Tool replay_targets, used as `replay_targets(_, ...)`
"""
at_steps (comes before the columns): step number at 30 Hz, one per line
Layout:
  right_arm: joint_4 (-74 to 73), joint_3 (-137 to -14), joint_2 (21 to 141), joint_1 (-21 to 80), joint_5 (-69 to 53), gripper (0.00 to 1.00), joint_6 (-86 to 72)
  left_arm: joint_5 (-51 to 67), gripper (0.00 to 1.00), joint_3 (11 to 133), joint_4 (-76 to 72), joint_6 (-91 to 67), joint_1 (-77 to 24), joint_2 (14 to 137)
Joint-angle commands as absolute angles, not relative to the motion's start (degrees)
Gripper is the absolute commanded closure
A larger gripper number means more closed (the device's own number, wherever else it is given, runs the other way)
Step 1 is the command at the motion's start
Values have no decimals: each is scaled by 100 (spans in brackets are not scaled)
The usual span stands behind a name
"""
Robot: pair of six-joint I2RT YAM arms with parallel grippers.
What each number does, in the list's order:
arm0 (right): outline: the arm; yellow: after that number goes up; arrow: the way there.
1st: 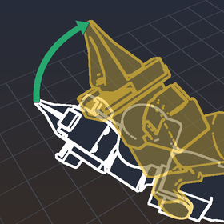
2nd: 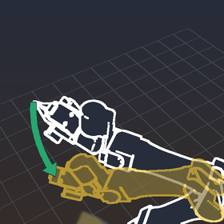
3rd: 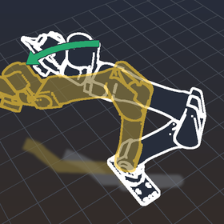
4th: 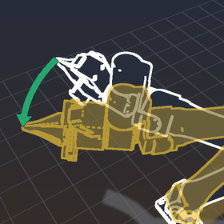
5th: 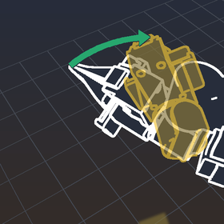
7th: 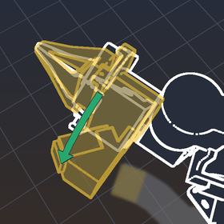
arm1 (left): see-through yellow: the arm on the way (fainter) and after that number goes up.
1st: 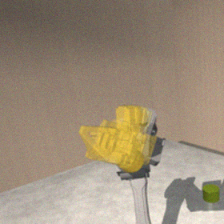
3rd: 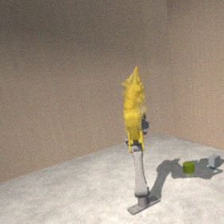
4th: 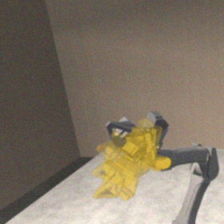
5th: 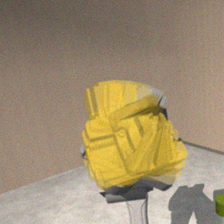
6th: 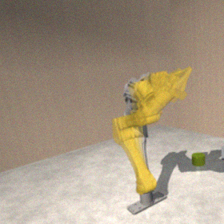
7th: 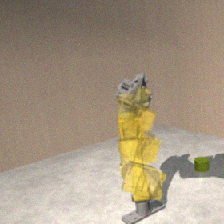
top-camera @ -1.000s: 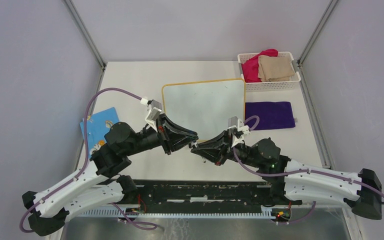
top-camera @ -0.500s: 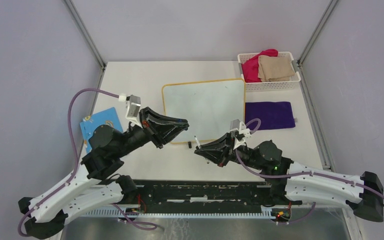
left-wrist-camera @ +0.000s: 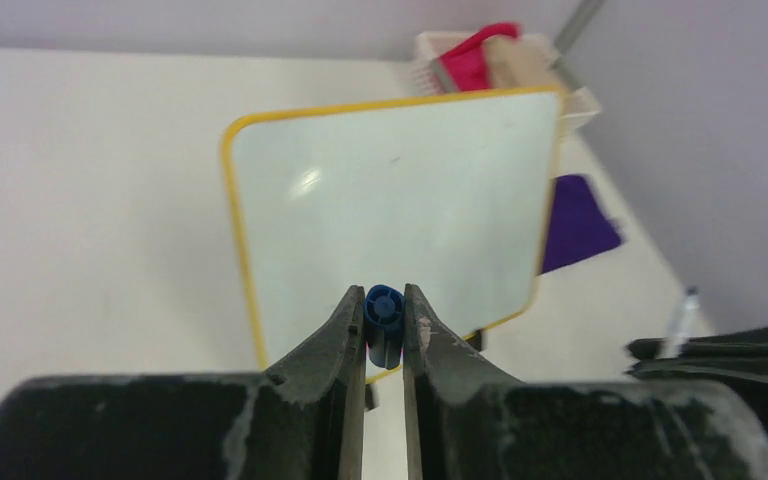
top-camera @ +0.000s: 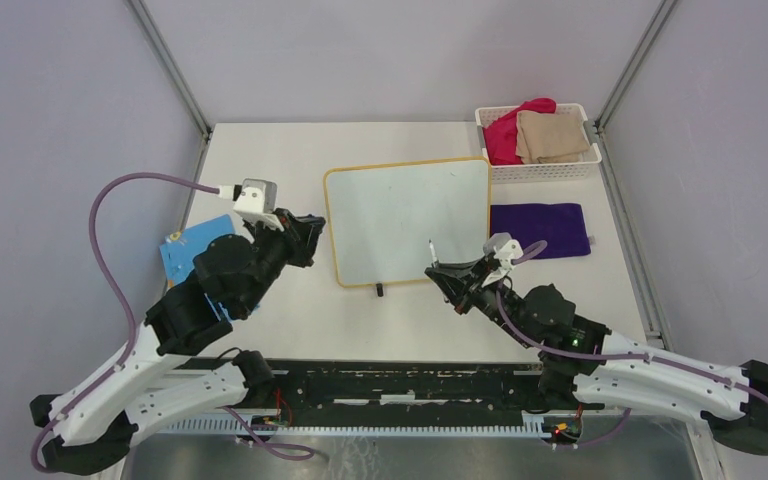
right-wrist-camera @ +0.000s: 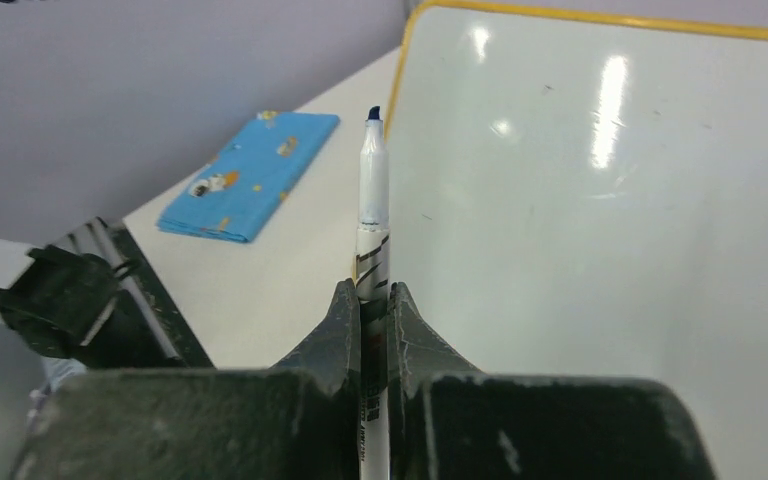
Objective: Write a sentence on the whiteboard
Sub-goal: Open the whiteboard marker at the center of the board, then place the pen cap at the center of the board.
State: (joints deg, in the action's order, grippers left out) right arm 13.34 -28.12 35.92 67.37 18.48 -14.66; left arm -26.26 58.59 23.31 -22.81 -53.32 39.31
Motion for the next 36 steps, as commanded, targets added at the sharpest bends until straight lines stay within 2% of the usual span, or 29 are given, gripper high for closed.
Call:
replay_targets(1, 859, -2922, 3630, 6735, 2656, 100, -1178, -4299, 98, 6137, 3747, -1764, -5299, 4281)
replay_targets(6, 937, -2944, 3700, 6733, 2417, 100, -1146, -4472, 98, 6040, 4118, -2059, -4900, 4954)
replay_targets(16, 816, -2970, 3518, 6738, 2078, 100, -966, -2042, 98, 5463, 3463, -2393, -2390, 6103)
replay_targets(19, 792, -2988, 3482, 6732, 1934, 100, -973, -1800, 98, 5405, 3290, -2453, -1961, 6685)
replay_targets(29, 705, -2927, 3379, 6735, 1725, 100, -987, -1299, 98, 5446, 2747, -2428, -1473, 8414)
replay_targets(36, 488, -2991, 3287, 6739, 1714, 100, -942, -1264, 98, 5412, 2699, -2339, -1415, 8892)
